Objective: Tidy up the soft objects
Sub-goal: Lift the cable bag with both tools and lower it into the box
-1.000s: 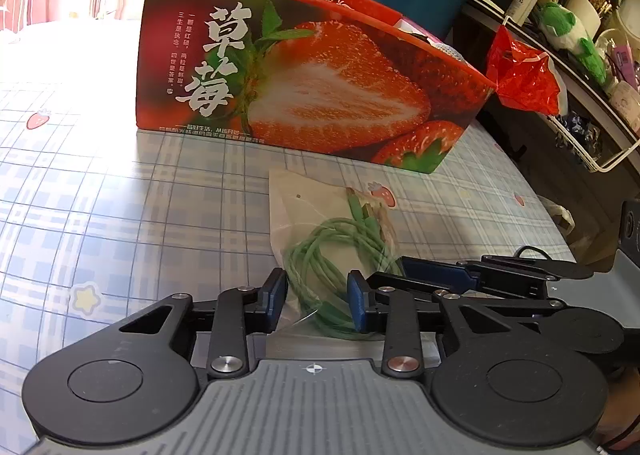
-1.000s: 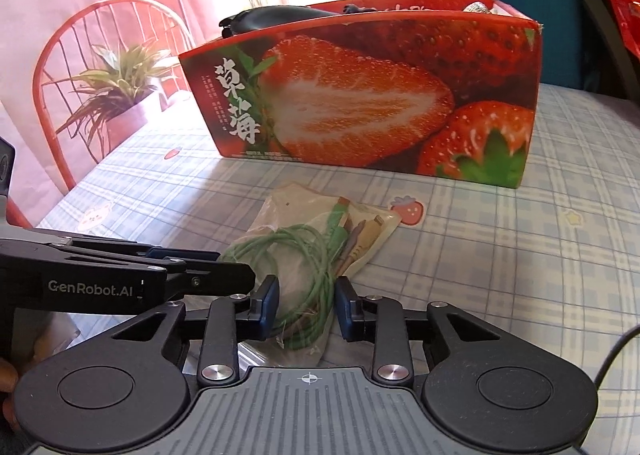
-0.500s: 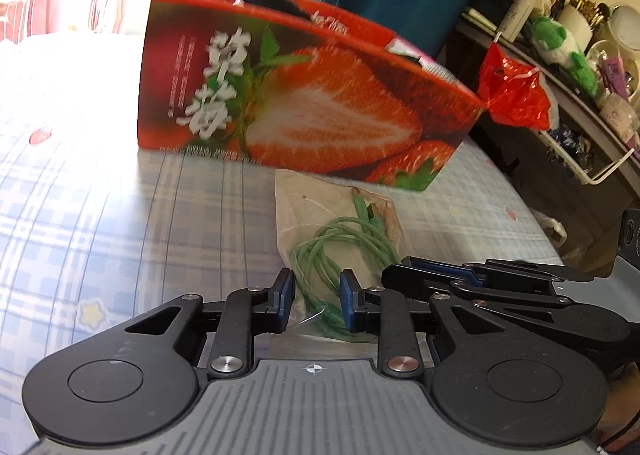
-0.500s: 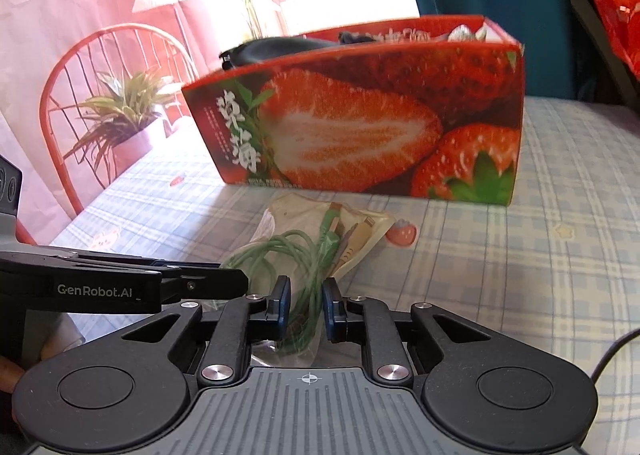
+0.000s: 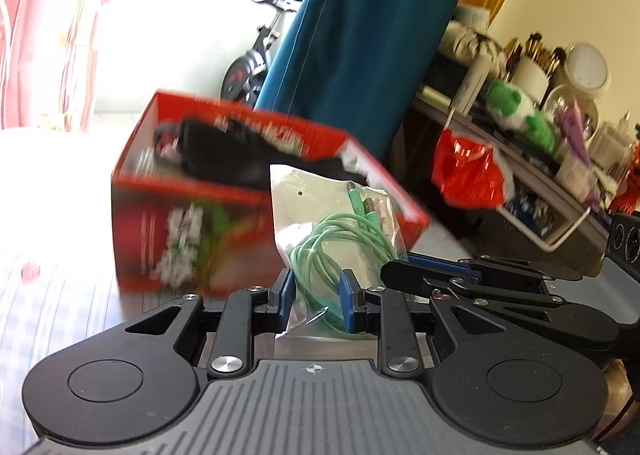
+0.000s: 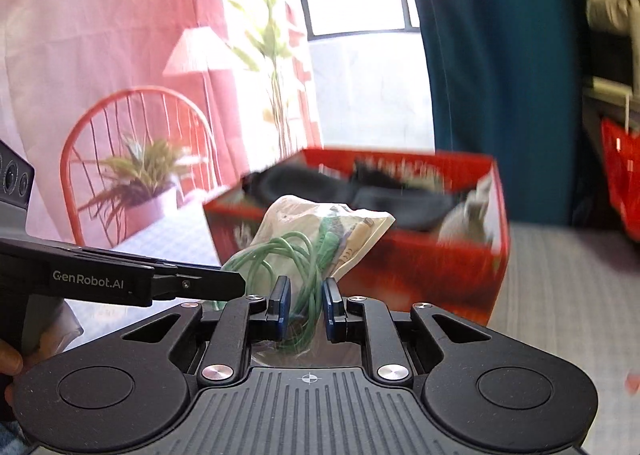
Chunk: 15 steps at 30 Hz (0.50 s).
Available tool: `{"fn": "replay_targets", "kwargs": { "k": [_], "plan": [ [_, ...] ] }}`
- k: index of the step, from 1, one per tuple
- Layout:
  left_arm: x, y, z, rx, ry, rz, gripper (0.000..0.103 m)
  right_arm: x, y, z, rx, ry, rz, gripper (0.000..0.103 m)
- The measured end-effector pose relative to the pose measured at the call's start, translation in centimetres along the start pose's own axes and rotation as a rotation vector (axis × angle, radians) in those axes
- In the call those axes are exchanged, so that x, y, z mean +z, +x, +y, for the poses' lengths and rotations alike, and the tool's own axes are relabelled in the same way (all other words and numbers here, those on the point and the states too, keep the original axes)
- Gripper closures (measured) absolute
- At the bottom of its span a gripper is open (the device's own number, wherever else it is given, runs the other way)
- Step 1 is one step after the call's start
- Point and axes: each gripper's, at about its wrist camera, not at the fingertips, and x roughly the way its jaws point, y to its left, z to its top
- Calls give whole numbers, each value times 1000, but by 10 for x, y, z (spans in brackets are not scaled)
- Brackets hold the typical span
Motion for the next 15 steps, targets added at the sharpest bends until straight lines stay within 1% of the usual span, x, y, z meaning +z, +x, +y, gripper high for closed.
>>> {"fn": "replay_targets", "kwargs": {
  "k": [4, 6, 8, 10, 15],
  "plan": [
    [27, 6, -4, -9, 19, -17, 77, 28, 4, -9, -6, -16, -22, 87],
    [37, 15, -4, -11, 26, -9, 77, 42, 9, -15, -13, -25, -26, 87],
    [48, 24, -1, -12, 9, 3, 77, 52, 15, -20, -18, -43, -23, 87],
    [60, 35, 1, -5, 10, 12, 77, 61, 26, -25, -23, -54, -12, 87],
    [83, 64, 10, 5, 14, 29, 77, 81, 54, -45, -38, -25, -2, 87]
  ]
}}
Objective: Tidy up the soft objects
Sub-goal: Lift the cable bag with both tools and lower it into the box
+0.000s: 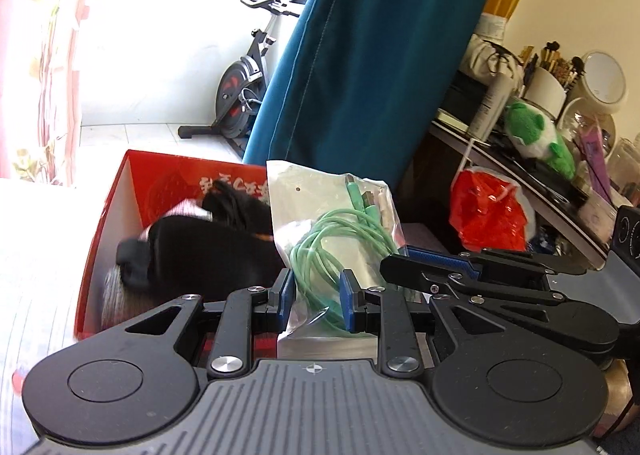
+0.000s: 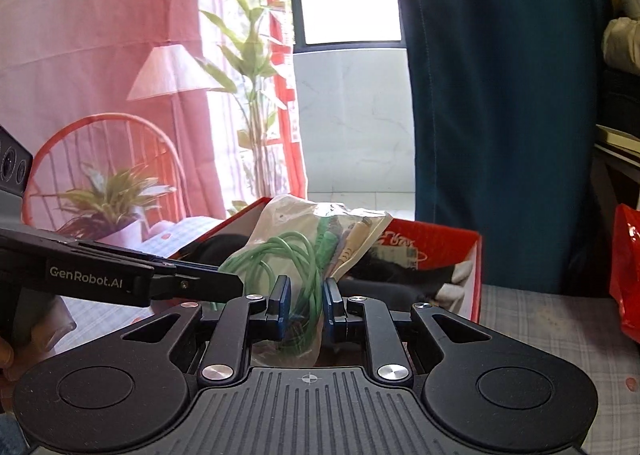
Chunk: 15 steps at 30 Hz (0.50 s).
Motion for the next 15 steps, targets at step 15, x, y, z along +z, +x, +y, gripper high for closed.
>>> {"fn": "replay_targets", "kwargs": {
  "k": [15],
  "plan": [
    [17, 85, 25, 90, -37, 214, 76, -6, 104, -26, -16, 67, 257, 87]
  ]
}}
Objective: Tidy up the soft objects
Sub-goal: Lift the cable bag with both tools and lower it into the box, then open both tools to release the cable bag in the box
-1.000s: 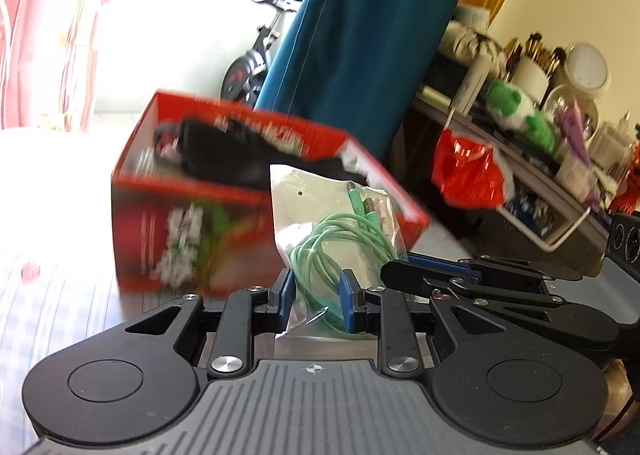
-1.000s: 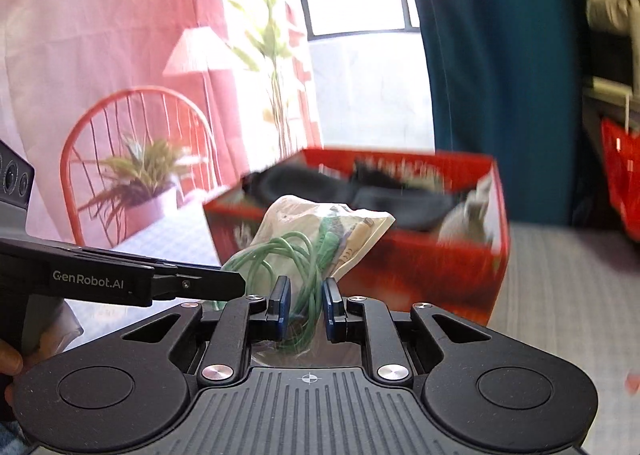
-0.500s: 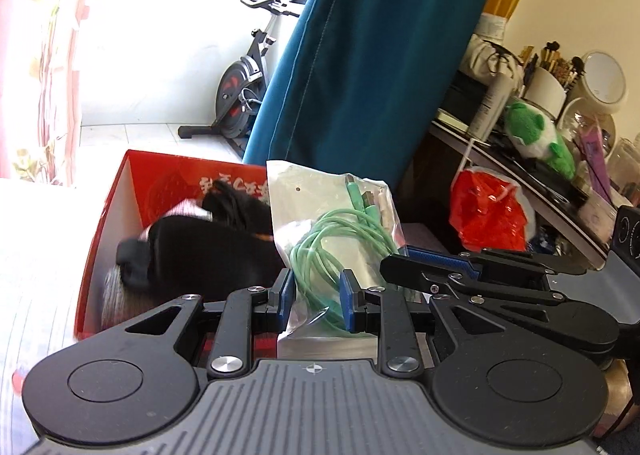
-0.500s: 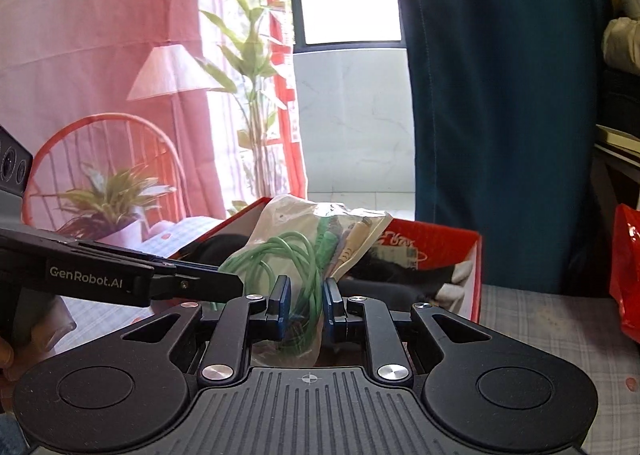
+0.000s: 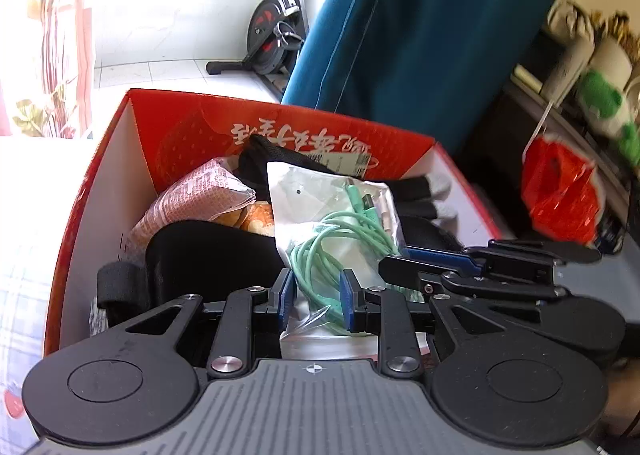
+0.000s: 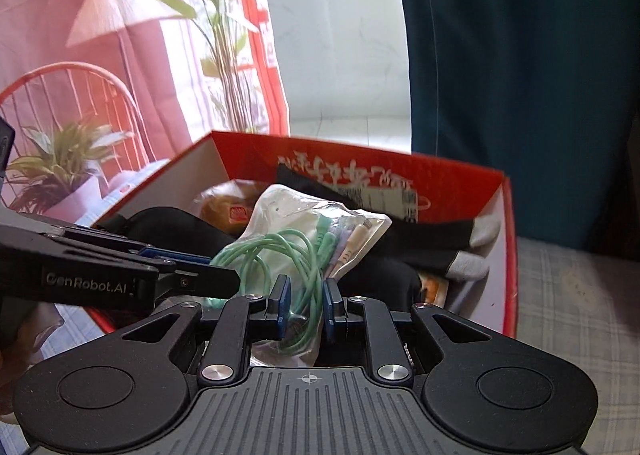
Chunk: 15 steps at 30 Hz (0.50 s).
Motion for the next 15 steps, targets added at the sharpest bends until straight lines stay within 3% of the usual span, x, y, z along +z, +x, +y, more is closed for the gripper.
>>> {"fn": "replay_targets", "kwargs": {
  "k": [7, 12, 15],
  "plan": [
    [2, 10, -7, 21, 28, 32, 77, 4, 22, 0, -6, 17, 97, 87],
    [1, 6, -9, 34, 52, 24, 76, 4, 22, 2, -22, 26, 107, 86],
    [0, 4, -11, 46, 74, 5, 69, 8, 15, 4, -36, 42, 105, 86]
  ]
}}
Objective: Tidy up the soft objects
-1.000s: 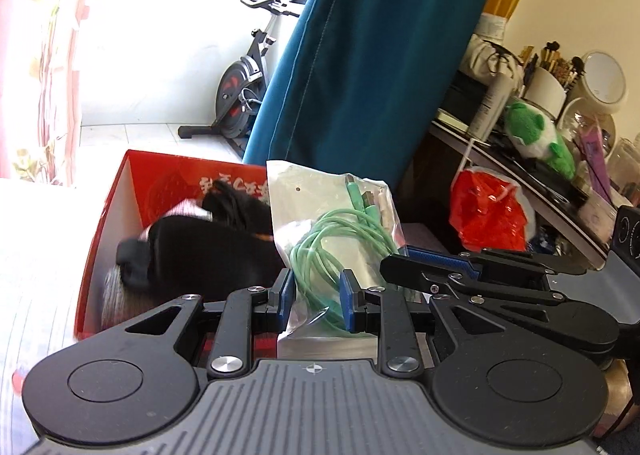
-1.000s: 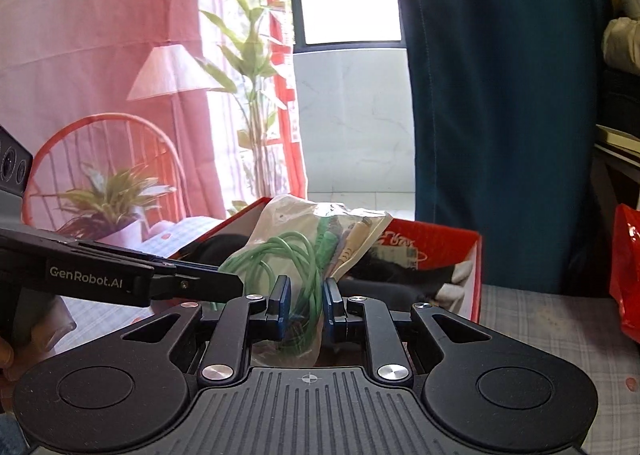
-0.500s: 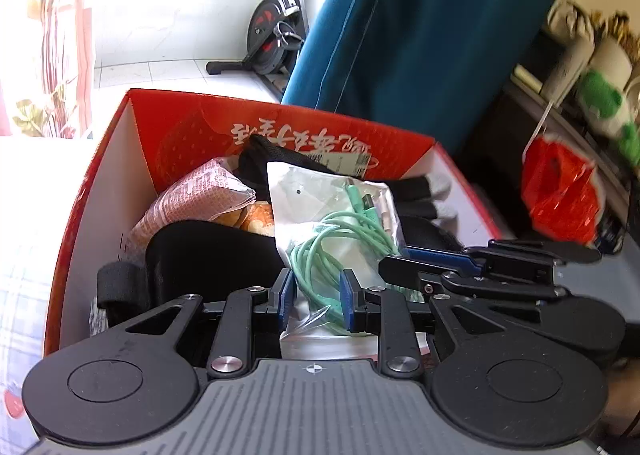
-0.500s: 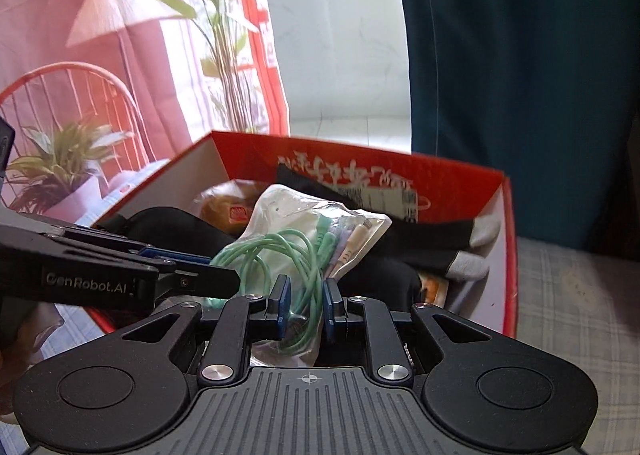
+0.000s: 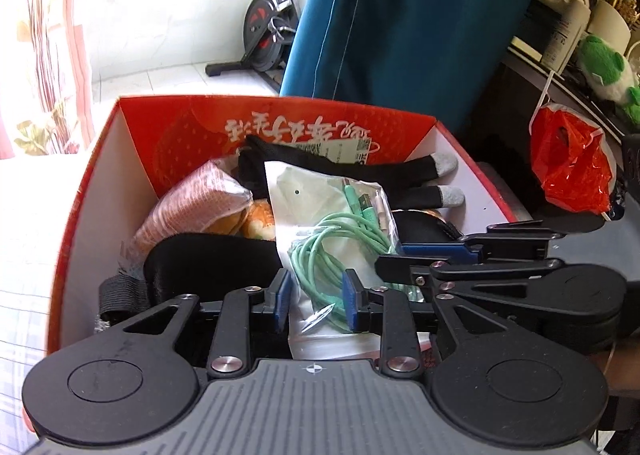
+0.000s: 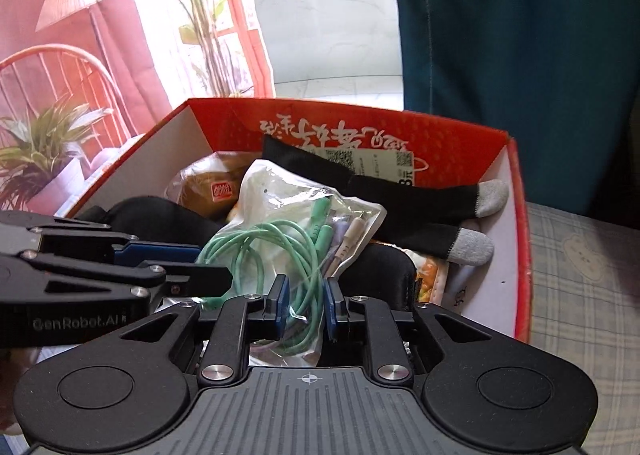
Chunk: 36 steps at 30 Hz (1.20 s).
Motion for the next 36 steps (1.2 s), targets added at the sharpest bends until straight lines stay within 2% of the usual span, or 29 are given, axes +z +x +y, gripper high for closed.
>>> {"fn": "replay_targets", "kwargs": {
  "k": [2, 6, 7, 8, 10, 12, 14, 17, 23, 25, 29, 36],
  "plan": [
    [-1, -8, 0, 13, 17, -20, 63, 1, -9, 3, -16, -13, -16, 81],
    [-3, -31, -1, 35, 32, -75, 36, 1, -32, 7, -57, -47, -54, 73],
    [-4, -38, -2, 44, 44, -92, 27, 0, -39, 7, -65, -47, -71, 65],
    [-4, -45, -5, 62, 60, -106, 23, 0, -47, 6, -68, -43, -90, 57],
    [-6, -59, -10, 104, 96, -133, 9, 0, -63, 4, -73, -33, -125, 46],
    [-7, -73, -16, 140, 121, -159, 4, 0, -79, 5, -80, -30, -160, 35],
    [-8, -89, -20, 162, 135, -188, 1, -2, -97, 7, -76, -34, -193, 17],
    [-11, -115, -26, 177, 142, -231, 0, -6, -125, 14, -75, -42, -249, 1],
    [-23, -169, -43, 202, 143, -328, 0, -20, -185, 28, -53, -15, -359, 0],
    [-28, -185, -52, 242, 152, -357, 0, -26, -204, 32, -51, 6, -391, 0],
    [-38, -215, -69, 331, 178, -427, 0, -34, -235, 39, -110, 41, -430, 0],
    [-48, -268, -73, 284, 91, -503, 0, -51, -287, 58, -161, 35, -513, 0]
  ]
}}
